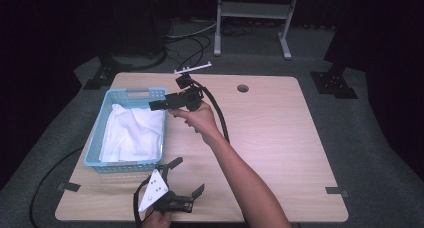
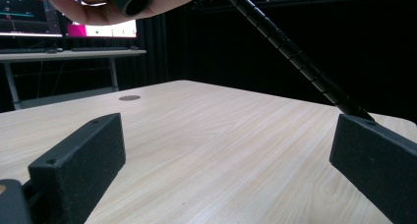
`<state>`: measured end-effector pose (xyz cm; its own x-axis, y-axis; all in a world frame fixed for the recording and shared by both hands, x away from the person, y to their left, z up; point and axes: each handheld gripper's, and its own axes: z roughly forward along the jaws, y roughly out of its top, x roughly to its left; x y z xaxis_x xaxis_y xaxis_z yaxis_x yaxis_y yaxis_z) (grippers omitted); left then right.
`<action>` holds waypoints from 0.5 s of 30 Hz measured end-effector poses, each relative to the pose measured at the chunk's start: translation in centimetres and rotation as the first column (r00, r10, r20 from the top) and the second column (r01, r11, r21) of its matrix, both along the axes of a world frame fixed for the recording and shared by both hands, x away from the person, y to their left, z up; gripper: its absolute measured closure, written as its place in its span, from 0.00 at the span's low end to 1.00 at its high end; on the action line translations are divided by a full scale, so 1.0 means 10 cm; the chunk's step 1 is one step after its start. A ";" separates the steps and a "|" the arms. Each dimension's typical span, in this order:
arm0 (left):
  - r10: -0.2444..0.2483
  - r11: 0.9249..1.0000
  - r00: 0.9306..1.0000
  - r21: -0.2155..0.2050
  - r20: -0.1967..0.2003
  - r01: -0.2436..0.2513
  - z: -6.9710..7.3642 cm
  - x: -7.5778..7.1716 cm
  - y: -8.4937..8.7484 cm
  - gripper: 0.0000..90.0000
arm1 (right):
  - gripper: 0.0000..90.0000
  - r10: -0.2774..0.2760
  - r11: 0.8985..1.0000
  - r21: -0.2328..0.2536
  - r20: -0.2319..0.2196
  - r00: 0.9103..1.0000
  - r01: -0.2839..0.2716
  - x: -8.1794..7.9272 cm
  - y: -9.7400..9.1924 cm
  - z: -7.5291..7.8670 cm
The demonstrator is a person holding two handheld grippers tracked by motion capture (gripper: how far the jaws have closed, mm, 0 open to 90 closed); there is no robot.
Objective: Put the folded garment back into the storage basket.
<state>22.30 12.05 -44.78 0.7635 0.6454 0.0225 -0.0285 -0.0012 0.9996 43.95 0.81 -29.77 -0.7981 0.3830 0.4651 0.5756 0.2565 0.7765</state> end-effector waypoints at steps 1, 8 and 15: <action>0.000 1.000 1.000 0.000 0.000 0.000 0.00 0.00 0.00 0.00 | 0.19 -0.003 1.000 0.000 0.001 1.000 0.003 0.00 -0.01 0.00; 0.000 1.000 1.000 0.000 0.000 0.000 0.00 0.00 0.00 0.00 | 0.19 -0.015 1.000 0.004 0.012 1.000 0.015 -0.02 -0.08 0.03; 0.000 1.000 1.000 -0.001 0.000 0.000 0.00 0.00 0.00 0.00 | 0.16 -0.031 0.999 -0.010 0.015 0.999 0.031 -0.03 -0.16 0.03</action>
<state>22.30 12.05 -44.78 0.7635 0.6454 0.0221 -0.0284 -0.0006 0.9996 43.60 -0.78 -29.52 -0.7927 0.4123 0.4491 0.5715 0.2463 0.7827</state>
